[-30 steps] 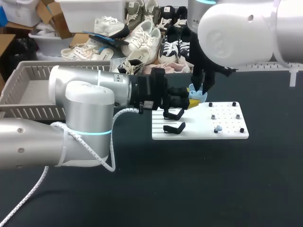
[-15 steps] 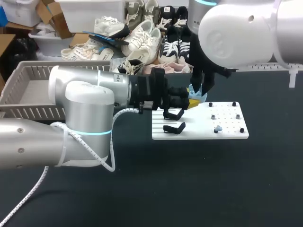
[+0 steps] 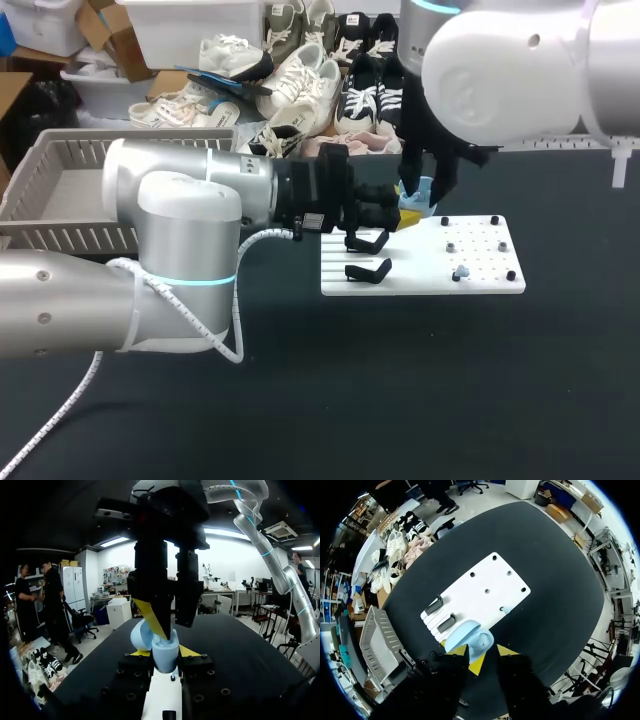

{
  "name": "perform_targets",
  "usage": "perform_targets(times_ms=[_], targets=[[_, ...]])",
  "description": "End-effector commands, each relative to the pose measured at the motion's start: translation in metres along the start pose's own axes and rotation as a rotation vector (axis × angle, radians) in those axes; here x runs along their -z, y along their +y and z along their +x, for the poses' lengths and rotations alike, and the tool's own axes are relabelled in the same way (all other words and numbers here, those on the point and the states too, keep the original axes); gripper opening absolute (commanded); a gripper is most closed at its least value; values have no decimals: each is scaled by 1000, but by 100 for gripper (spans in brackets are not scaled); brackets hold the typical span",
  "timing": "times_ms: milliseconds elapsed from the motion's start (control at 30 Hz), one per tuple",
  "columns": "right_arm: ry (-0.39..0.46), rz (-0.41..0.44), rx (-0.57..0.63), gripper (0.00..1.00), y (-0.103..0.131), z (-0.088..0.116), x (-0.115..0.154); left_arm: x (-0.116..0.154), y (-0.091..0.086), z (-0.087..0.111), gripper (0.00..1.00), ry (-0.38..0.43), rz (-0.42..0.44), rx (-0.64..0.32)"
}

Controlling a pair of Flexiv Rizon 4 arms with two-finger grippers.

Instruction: Pick up each earbud case from the left stands, insert the matching earbuds, close the lid, and place the case in the box.

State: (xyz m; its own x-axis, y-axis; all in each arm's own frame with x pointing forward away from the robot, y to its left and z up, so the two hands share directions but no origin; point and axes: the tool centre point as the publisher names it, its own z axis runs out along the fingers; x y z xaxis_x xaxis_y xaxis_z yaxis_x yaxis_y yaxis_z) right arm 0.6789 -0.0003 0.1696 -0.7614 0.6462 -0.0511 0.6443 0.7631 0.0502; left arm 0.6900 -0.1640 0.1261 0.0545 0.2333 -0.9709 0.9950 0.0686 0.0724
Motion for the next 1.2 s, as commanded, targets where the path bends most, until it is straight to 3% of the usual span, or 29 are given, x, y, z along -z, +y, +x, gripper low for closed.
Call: perform_targets(times_ms=[33, 433, 633, 833, 1000, 1200], targets=[[-2, -11, 3, 33, -6, 4, 2, 0, -1, 0, 0, -2, -5, -1], [-73, -8, 98, 39, -43, 29, 6, 0, -1, 0, 0, -2, -5, -1], [-148, -86, 159, 42, -64, 34, -2, 0, -1, 0, 0, -2, -5, -1], [-188, -201, 232, 41, -78, 30, -15, 0, -1, 0, 0, -2, -5, -1], [-226, -187, 295, 40, -82, 25, -30, 0, -1, 0, 0, -2, -5, -1], [-208, -193, 328, 40, -84, 13, -60, 0, -1, 0, 0, -2, -5, -1]])
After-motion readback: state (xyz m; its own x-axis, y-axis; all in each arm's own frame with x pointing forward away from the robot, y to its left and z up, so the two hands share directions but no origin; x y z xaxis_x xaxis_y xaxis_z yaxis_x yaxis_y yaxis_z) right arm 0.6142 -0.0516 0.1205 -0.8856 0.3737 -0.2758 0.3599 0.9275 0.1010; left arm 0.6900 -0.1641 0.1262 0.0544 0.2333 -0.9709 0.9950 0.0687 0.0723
